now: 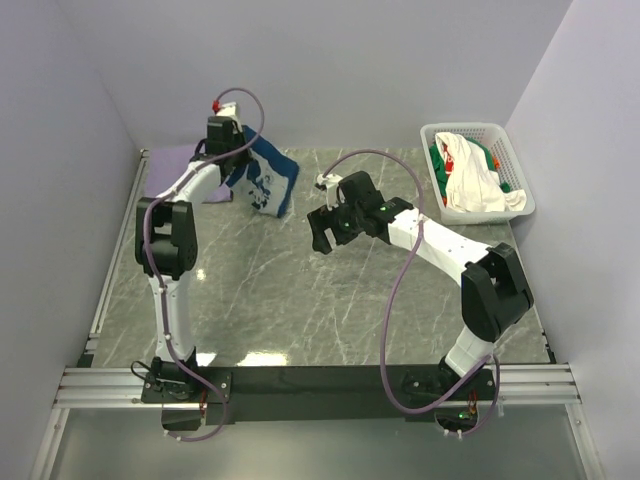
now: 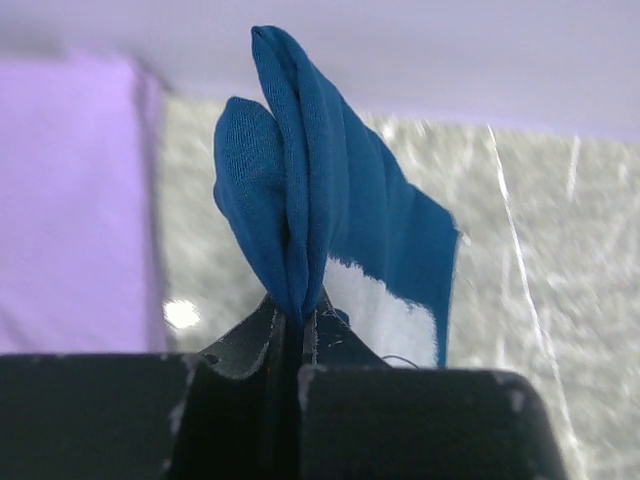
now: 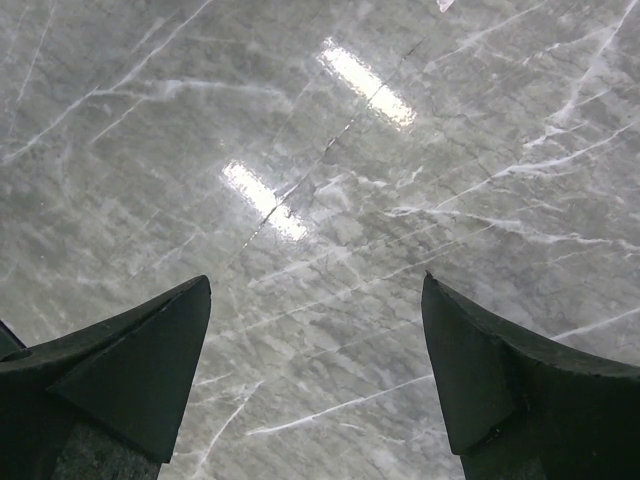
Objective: Fold and stack the t-shirts
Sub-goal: Neatly place the folded tshirt to the corner
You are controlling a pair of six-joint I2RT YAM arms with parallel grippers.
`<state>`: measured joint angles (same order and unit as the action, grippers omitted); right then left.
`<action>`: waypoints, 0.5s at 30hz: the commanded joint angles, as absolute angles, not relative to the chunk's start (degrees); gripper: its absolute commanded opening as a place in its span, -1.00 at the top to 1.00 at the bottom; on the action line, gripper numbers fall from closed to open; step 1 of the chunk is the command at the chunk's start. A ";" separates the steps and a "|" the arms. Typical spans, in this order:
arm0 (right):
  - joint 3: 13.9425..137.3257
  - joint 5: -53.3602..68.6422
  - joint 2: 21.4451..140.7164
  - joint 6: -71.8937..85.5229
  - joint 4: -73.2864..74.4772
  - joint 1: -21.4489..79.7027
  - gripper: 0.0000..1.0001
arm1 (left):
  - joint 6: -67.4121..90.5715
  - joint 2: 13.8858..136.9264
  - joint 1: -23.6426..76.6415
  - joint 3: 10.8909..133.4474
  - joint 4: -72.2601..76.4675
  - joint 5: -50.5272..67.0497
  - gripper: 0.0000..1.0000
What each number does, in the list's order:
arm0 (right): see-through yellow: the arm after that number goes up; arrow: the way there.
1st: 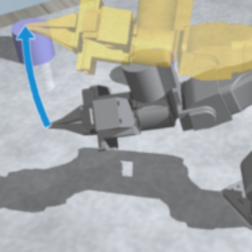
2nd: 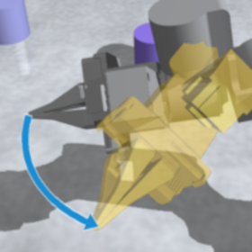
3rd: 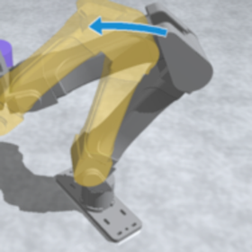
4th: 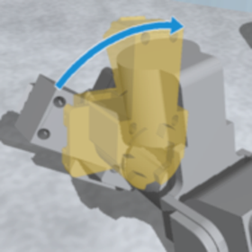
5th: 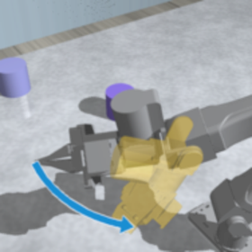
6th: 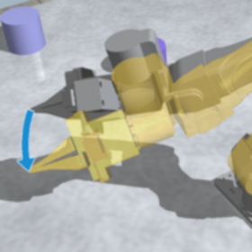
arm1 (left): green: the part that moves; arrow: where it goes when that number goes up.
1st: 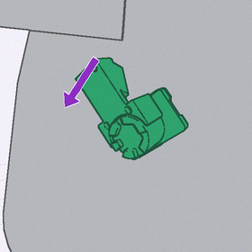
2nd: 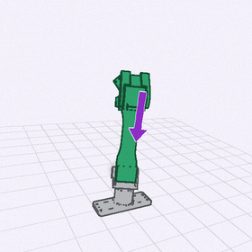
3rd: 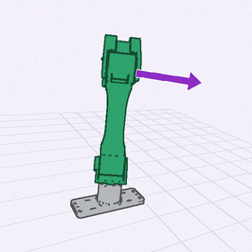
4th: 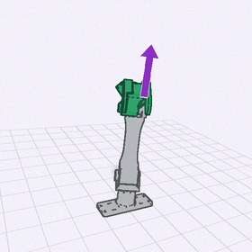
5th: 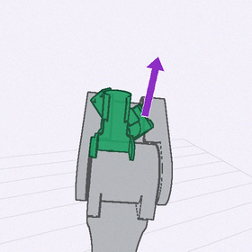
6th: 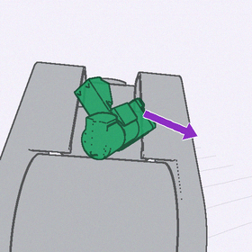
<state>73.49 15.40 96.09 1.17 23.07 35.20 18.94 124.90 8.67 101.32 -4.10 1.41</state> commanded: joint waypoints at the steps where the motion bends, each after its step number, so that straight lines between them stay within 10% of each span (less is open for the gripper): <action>1: 73.30 16.35 94.66 0.53 22.94 34.98 -0.85 | 13.62 125.42 6.16 107.66 -3.07 0.18 0.99; 15: 74.00 16.61 96.06 0.53 23.38 34.98 -0.85 | 6.59 124.98 2.90 112.50 -1.50 -0.44 0.99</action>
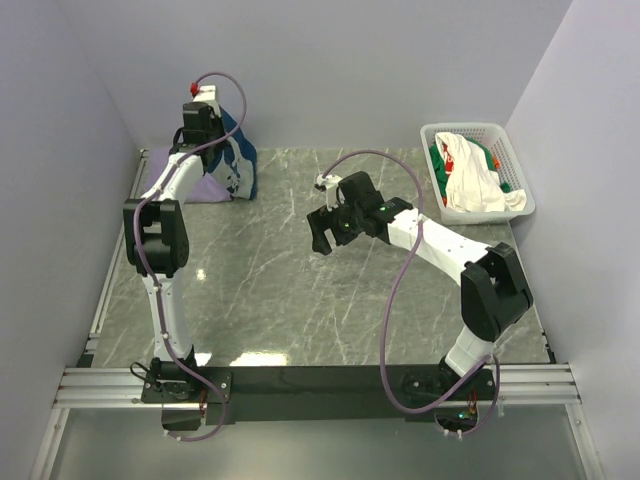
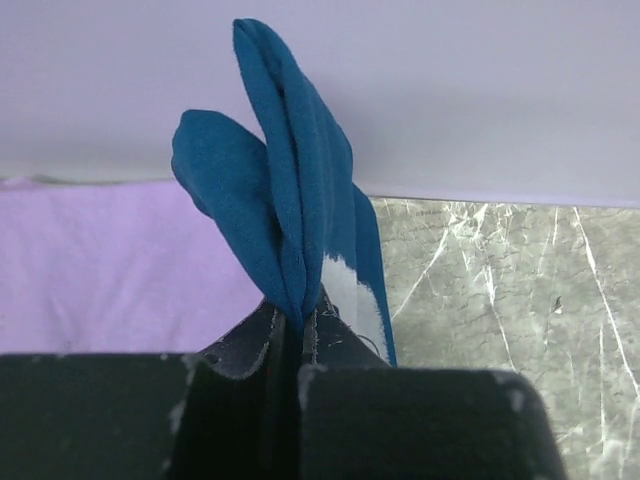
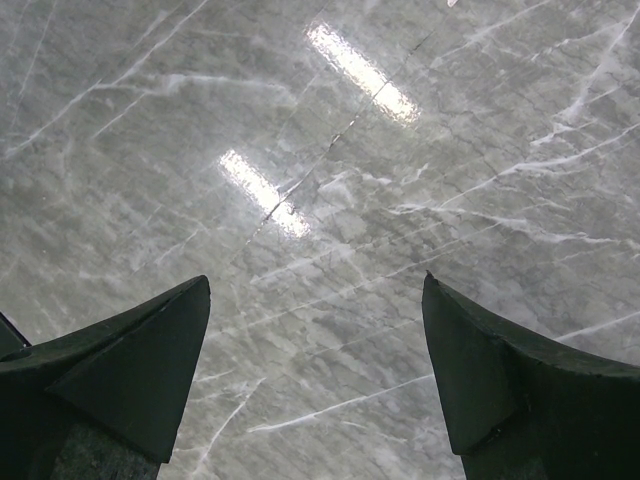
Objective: Fold and stack the t-shirts
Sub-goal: Neatly place the folded tshirt to the corner
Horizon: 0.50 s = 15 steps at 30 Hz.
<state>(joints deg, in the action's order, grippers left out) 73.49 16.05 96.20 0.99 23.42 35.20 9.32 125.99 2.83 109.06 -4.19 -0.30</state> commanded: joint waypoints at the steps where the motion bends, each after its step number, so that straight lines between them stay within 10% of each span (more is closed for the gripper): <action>1: 73.92 16.70 96.06 0.53 23.38 35.07 -0.85 | 6.42 124.72 2.81 112.76 -1.49 0.60 0.99; 15: 74.71 16.96 97.47 0.61 23.91 34.89 -0.85 | 8.96 120.15 1.41 113.65 -4.13 3.78 0.99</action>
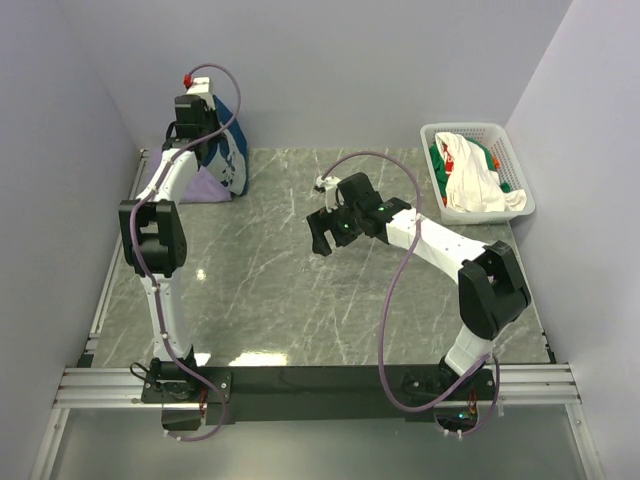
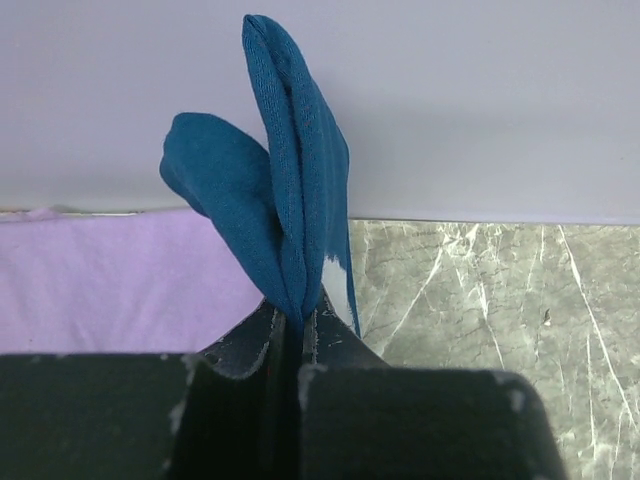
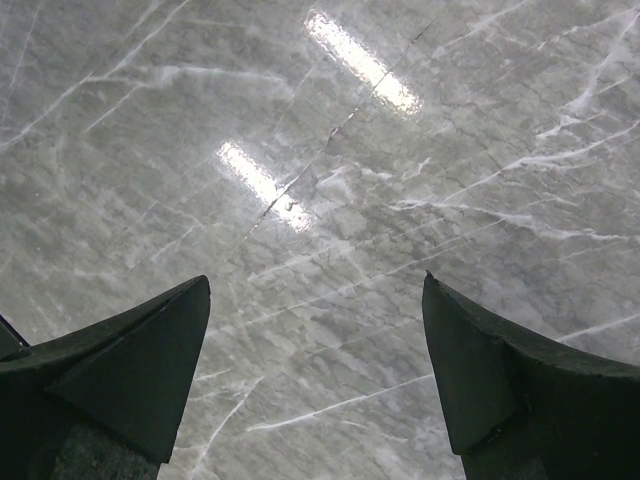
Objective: Fold and stack the t-shirts
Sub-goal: Neatly place the folded tshirt to the corner
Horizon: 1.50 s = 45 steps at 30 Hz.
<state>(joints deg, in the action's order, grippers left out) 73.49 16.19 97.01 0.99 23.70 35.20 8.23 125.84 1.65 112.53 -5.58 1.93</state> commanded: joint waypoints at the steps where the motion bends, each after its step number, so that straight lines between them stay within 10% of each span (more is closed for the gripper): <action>1: 74.71 17.05 97.56 0.62 23.99 34.98 -0.85 | 8.96 119.89 1.32 113.47 -4.30 3.95 0.99; 45: 76.90 16.61 100.90 0.79 25.05 36.30 -0.86 | 15.73 121.64 -5.72 118.03 -8.35 13.97 0.99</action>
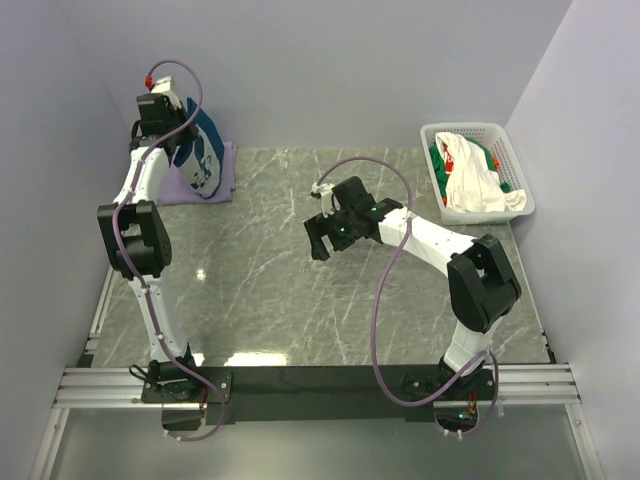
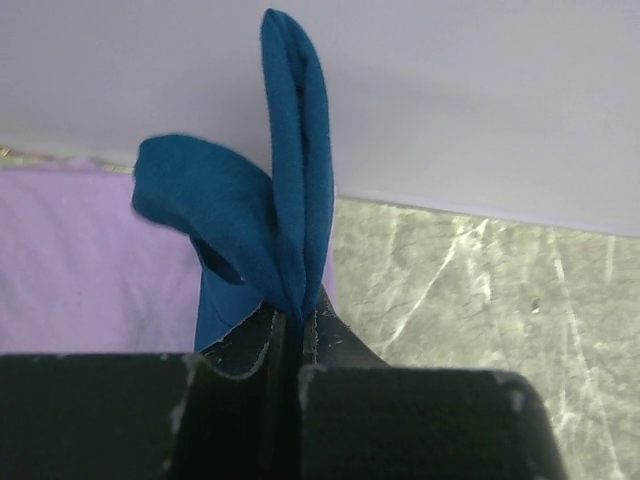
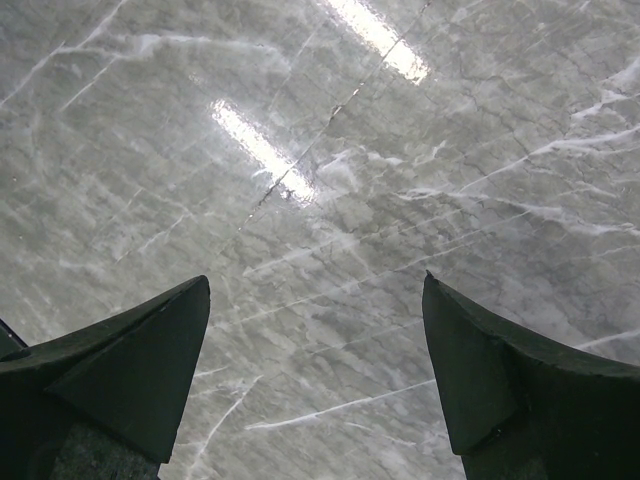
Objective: Fold and stack the t-shirts
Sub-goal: Neatly place the folded tshirt to the corner
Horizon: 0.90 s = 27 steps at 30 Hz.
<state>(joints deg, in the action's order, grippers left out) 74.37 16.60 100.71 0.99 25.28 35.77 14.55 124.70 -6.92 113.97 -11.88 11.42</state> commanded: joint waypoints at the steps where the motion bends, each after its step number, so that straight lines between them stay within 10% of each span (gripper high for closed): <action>1: 77.08 16.61 100.99 0.88 24.96 36.47 -0.86 | 16.34 121.29 -5.45 118.39 -8.26 14.15 0.99; 27: 77.25 16.00 102.04 0.97 25.40 36.83 -0.86 | 26.19 124.98 -5.27 118.74 -7.29 15.55 0.99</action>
<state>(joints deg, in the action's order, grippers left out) 75.00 16.53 101.03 1.02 25.34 36.29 25.19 124.75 -3.36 117.99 -11.31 15.18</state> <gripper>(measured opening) 0.930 0.069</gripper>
